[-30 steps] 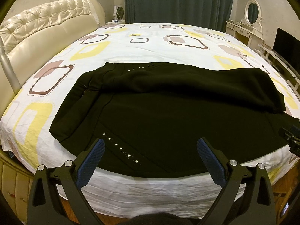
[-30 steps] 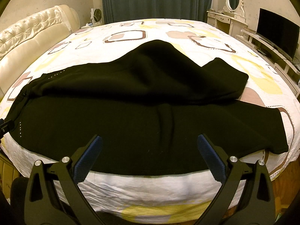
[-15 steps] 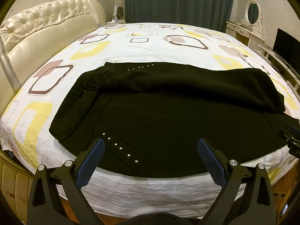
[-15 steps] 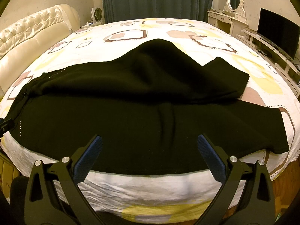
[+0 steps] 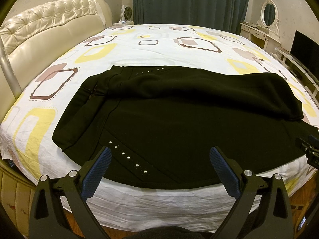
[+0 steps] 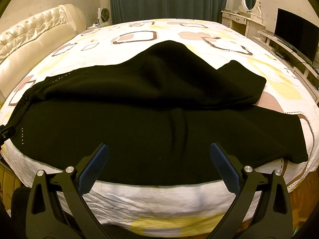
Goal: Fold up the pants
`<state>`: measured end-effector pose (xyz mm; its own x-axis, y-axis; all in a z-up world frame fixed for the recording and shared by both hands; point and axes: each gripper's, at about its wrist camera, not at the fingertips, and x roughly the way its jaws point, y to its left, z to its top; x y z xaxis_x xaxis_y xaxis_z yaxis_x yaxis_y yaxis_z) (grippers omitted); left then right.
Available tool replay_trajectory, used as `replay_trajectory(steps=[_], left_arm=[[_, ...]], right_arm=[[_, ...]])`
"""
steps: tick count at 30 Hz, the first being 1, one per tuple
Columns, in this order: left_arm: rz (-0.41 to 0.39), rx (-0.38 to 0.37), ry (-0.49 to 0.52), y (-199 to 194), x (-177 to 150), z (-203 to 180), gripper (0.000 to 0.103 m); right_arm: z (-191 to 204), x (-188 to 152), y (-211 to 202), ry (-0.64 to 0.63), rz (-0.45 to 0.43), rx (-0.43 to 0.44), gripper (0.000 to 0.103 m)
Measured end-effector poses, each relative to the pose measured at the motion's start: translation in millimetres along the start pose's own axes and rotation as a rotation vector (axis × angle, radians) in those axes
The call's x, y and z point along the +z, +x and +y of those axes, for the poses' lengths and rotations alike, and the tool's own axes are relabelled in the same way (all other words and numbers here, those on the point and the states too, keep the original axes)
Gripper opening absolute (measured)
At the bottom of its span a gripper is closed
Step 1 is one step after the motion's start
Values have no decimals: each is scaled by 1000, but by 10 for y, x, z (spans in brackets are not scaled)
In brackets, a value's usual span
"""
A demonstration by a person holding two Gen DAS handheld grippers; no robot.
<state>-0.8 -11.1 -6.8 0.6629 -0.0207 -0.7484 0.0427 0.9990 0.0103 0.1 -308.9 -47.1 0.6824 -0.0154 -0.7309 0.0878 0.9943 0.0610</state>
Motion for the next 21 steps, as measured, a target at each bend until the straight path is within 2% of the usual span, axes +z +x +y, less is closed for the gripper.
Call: replay_trajectory(steps=[9,14,18,21], left_arm=[[3,-4,-11,20,0,3,98],[9,-10,-10,31,-5,12,98],[11,-23,-12,16,-8,0,98],[6,-20,1,15,-9,-13,98]], right_arm=[[-1,20,18,-1,17,20,101],[-75,93,-12,16,30,67,101],[-333,282,-152,62,10,156,101],[-791,457,-339,125,-30,221,101]])
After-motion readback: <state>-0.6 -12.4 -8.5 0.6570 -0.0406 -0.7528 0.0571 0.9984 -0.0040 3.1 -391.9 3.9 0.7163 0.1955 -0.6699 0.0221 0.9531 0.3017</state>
